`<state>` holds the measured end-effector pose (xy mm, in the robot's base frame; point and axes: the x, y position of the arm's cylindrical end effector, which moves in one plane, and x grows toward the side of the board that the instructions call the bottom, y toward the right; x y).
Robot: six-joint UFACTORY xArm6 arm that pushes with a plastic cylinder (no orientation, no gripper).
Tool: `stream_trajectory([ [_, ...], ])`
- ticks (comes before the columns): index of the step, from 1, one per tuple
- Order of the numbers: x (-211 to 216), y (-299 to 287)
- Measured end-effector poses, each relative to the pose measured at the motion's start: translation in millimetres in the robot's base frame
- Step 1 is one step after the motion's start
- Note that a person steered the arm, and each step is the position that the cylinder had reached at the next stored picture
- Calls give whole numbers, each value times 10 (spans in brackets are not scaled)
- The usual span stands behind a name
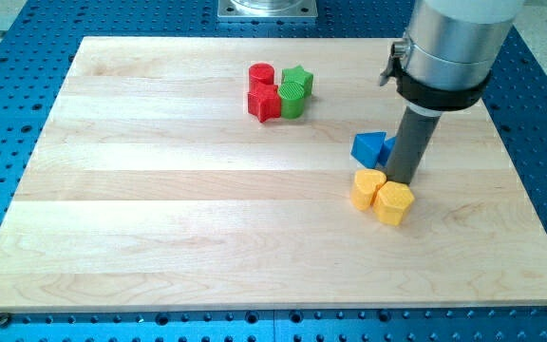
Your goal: Push the yellow blocks parallel to each other
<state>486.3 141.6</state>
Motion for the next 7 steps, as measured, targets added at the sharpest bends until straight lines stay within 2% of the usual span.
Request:
stream_trajectory([
  [1, 6, 313],
  [2, 213, 650],
  [4, 735, -797],
  [5, 611, -1104],
  [6, 420, -1119],
  [7, 406, -1386],
])
